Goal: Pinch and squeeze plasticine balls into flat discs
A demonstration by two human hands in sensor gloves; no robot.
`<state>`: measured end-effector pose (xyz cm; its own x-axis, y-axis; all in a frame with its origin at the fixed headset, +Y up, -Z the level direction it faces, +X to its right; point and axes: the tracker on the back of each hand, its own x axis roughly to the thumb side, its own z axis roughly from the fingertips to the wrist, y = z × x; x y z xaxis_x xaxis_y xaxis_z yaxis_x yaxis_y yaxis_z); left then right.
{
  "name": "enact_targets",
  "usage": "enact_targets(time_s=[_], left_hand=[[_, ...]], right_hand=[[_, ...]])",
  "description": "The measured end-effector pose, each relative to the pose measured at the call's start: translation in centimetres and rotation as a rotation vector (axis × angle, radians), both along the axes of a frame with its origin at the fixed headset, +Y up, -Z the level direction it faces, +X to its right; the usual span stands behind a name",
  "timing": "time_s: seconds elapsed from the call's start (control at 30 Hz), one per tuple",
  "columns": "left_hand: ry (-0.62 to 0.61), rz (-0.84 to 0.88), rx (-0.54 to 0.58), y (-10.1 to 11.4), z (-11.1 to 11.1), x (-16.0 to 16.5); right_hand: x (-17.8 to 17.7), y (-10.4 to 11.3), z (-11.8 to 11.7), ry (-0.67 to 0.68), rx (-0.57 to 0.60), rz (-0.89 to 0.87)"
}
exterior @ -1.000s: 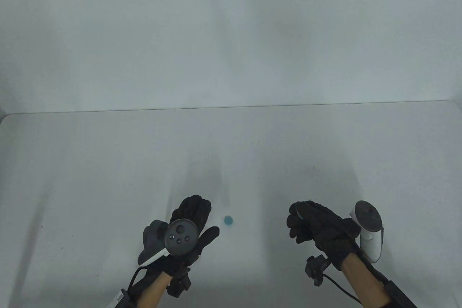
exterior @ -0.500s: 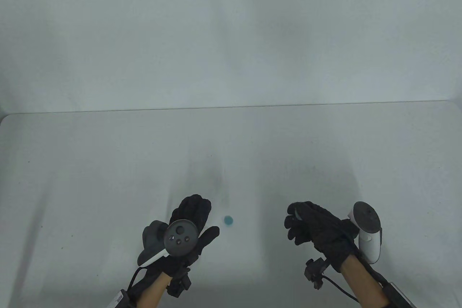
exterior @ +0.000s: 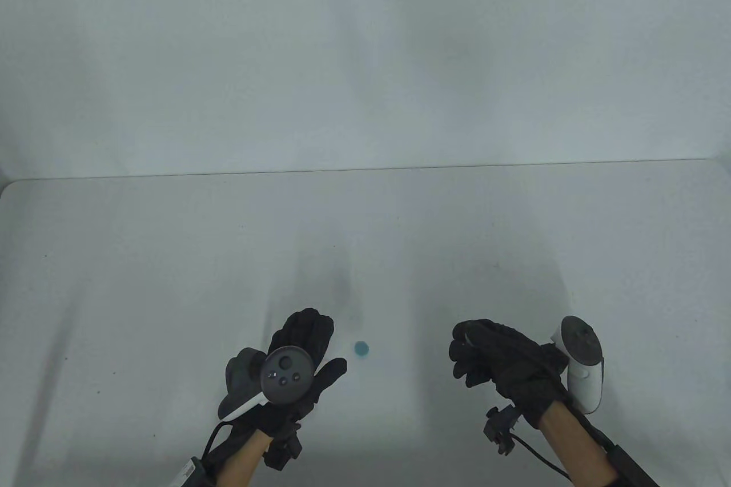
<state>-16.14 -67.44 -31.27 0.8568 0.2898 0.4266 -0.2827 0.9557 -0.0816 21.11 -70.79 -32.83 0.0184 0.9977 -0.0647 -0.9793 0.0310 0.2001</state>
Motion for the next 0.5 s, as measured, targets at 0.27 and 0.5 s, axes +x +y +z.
enact_targets(time_s=[0.27,0.5], left_hand=[[0.003,0.004,0.006,0.09,0.06,-0.30],[0.008,0.011,0.014,0.26,0.11,-0.71]], right_hand=[[-0.46,-0.58,0.02,0.076,-0.027,-0.038],[-0.72,-0.46,0.02,0.048,-0.020,0.017]])
